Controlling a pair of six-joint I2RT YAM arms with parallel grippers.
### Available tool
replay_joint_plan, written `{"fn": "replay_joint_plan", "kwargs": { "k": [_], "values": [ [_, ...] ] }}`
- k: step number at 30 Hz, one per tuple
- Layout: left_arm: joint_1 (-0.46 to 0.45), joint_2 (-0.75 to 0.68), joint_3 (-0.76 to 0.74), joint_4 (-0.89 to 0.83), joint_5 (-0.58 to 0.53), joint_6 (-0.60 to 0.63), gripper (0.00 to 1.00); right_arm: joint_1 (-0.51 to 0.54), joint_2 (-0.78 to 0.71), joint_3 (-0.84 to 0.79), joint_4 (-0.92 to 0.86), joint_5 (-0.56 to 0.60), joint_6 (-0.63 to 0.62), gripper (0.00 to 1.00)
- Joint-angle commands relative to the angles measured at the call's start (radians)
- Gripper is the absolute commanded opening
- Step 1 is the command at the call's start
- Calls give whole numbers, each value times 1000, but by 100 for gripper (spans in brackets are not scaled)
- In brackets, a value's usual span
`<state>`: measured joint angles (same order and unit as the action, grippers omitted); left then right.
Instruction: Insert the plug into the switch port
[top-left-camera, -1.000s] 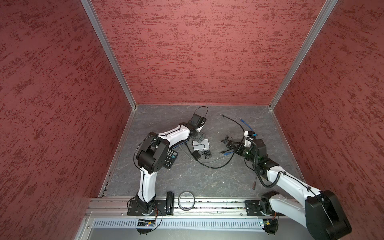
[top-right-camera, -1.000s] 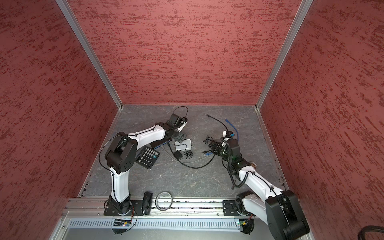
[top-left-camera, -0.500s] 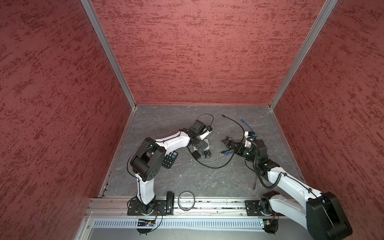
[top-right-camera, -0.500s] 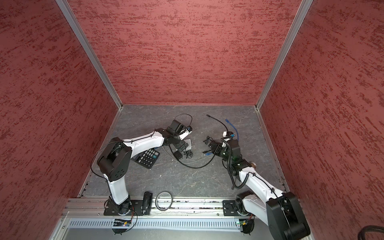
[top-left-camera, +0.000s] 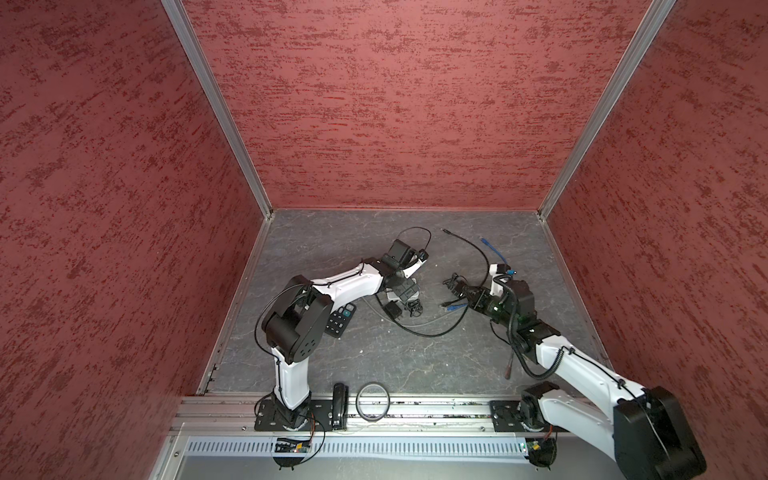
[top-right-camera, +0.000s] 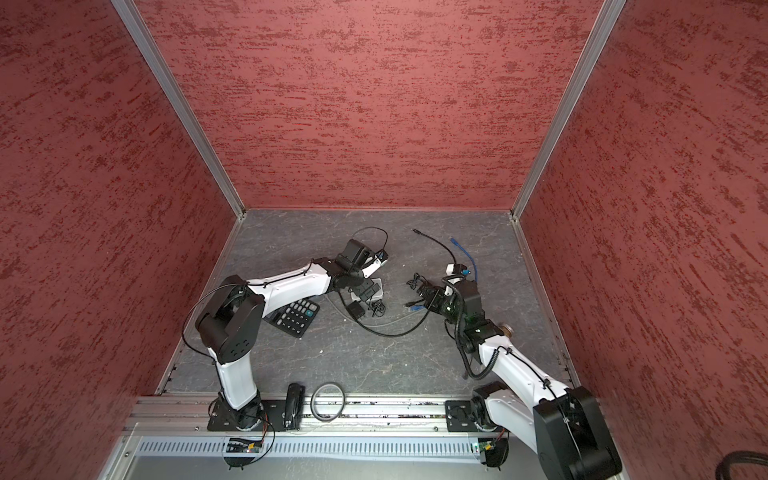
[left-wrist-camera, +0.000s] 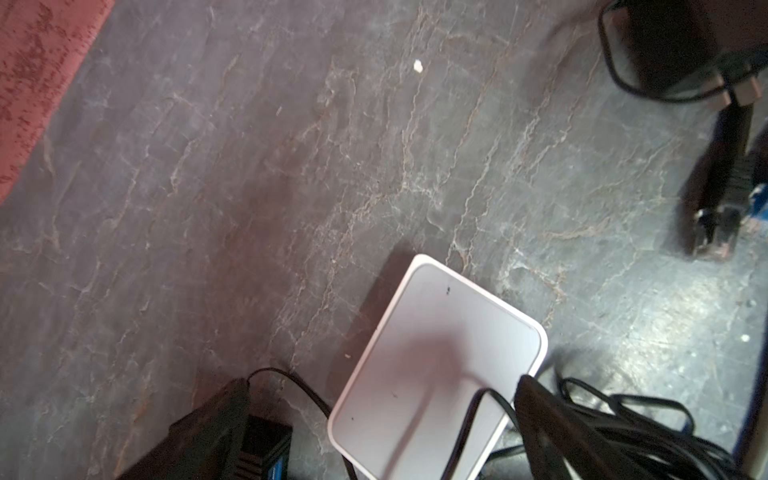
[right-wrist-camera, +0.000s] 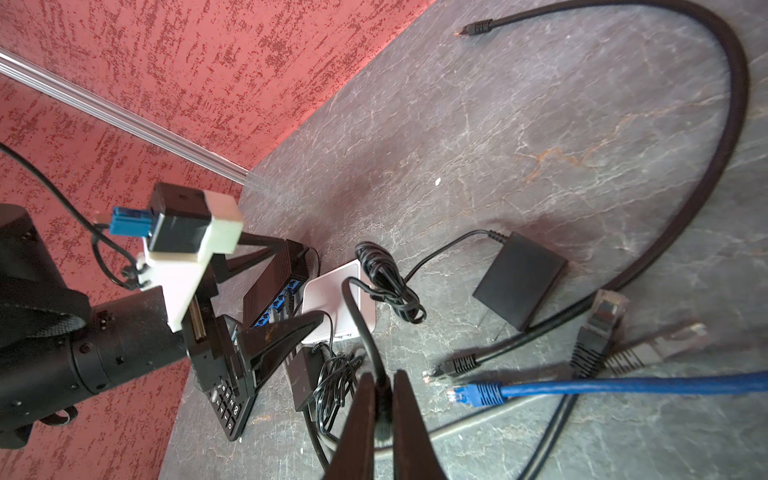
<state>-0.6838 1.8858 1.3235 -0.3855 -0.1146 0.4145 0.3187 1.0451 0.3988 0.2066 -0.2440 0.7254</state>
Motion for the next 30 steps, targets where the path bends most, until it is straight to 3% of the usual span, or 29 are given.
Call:
{"fn": "replay_joint_plan", "kwargs": {
  "k": [1,20,30],
  "values": [
    [-21,55,64,-12,-23,44,100,-2,-19,-4,-3,-8,-2,6],
    [-32,99,52,-147,-22,98,100,-2,-14,9,-9,-11,-9,7],
    [16,195,172,-194,-107,75,100,-1,-5,8,3,-11,-9,7]
  ]
}}
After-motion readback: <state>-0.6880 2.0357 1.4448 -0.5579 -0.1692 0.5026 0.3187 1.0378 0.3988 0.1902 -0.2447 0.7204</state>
